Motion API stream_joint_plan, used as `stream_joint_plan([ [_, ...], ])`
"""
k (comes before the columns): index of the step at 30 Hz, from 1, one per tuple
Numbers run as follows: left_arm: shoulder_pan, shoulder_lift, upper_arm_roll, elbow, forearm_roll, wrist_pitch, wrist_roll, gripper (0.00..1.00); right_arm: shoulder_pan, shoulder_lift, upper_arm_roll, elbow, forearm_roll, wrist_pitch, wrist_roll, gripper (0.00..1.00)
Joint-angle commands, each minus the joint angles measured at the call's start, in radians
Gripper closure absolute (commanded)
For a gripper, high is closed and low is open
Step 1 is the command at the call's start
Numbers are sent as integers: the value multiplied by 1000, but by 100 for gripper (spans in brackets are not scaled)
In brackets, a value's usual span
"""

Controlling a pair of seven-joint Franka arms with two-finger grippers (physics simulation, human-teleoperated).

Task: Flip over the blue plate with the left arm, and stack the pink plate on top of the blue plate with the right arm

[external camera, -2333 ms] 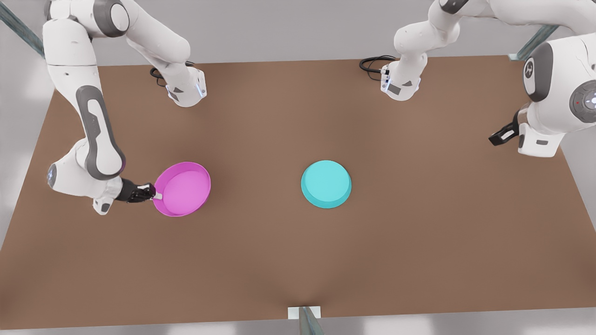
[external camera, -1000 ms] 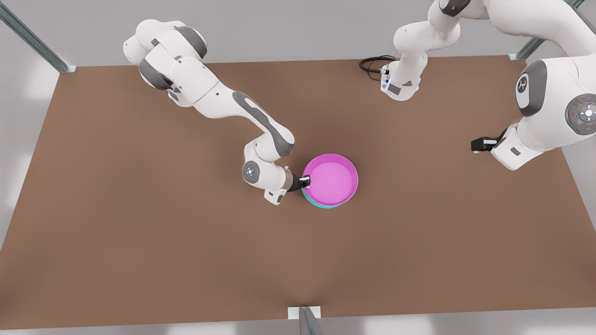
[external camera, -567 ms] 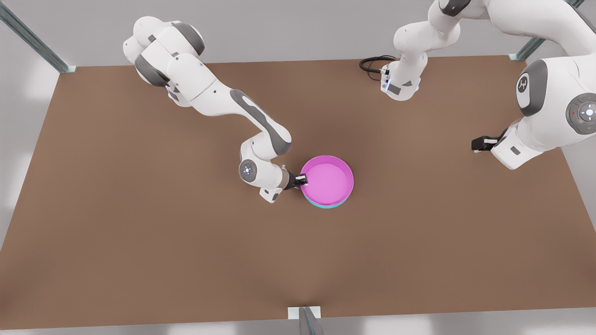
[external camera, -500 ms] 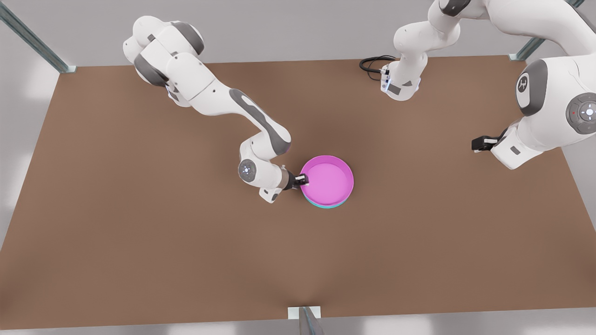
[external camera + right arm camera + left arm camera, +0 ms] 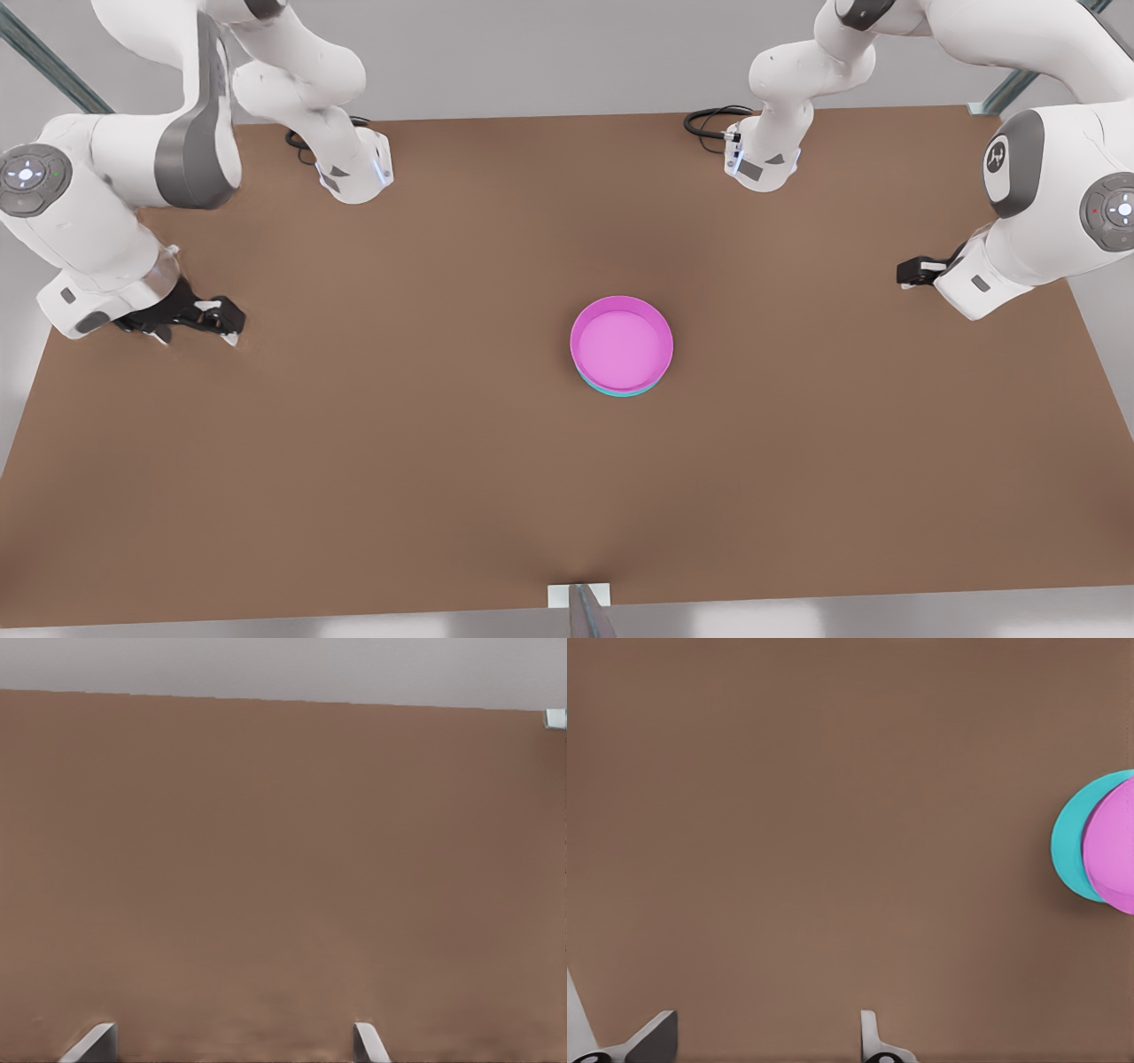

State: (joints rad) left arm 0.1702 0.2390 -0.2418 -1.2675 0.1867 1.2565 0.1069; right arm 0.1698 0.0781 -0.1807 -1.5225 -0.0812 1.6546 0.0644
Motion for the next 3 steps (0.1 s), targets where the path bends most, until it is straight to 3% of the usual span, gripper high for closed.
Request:
stream_joint_plan([
  [1,0,-1,-1,0,-7,-2,11,0,36,-3,-16,-24,44,-70,-48,0],
  [3,0,-3,-1,0,-6,-3,10,0,42,14,-11,-19,46,-68,-44,0],
])
